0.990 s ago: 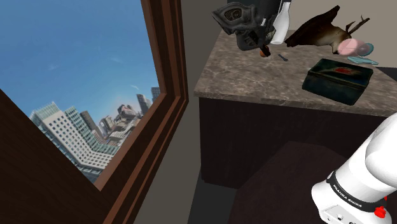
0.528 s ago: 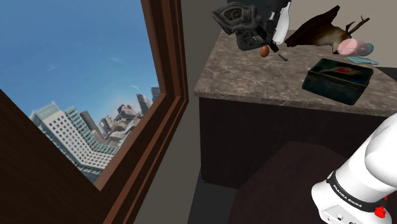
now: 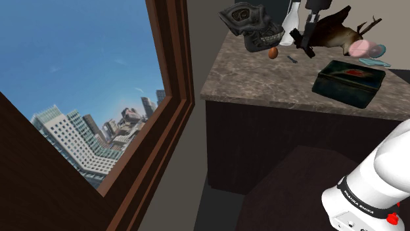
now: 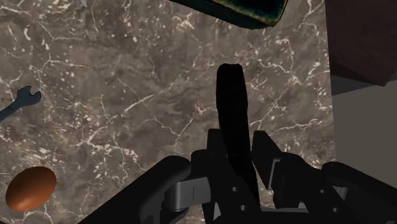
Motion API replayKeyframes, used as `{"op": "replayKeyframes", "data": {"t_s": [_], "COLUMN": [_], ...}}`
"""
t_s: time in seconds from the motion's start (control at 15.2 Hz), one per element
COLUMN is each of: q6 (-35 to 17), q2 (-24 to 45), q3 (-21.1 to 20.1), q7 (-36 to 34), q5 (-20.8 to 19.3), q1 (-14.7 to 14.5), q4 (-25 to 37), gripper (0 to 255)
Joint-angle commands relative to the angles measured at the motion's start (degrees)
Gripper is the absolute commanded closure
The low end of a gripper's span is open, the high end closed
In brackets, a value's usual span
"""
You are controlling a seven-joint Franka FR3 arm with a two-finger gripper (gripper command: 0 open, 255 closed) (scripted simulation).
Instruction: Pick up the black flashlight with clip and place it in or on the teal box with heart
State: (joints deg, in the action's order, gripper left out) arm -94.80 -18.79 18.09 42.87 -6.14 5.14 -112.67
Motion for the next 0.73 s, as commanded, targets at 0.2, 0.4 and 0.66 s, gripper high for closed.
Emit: {"op": "replayKeyframes", "data": {"t_s": [0.2,0.4,0.66], "q6": [1.37,2.34,3.87], "q2": [-7.52,-11.54,-16.34], "q3": [2.39,3.98,6.38], "q7": [4.03,6.59,10.37], "q5": [-3.16,-5.17,-8.00], "q1": [2.68,4.38,6.76], "q4": [-5.57,-8.21,-10.80], "gripper": [255,255,255]}}
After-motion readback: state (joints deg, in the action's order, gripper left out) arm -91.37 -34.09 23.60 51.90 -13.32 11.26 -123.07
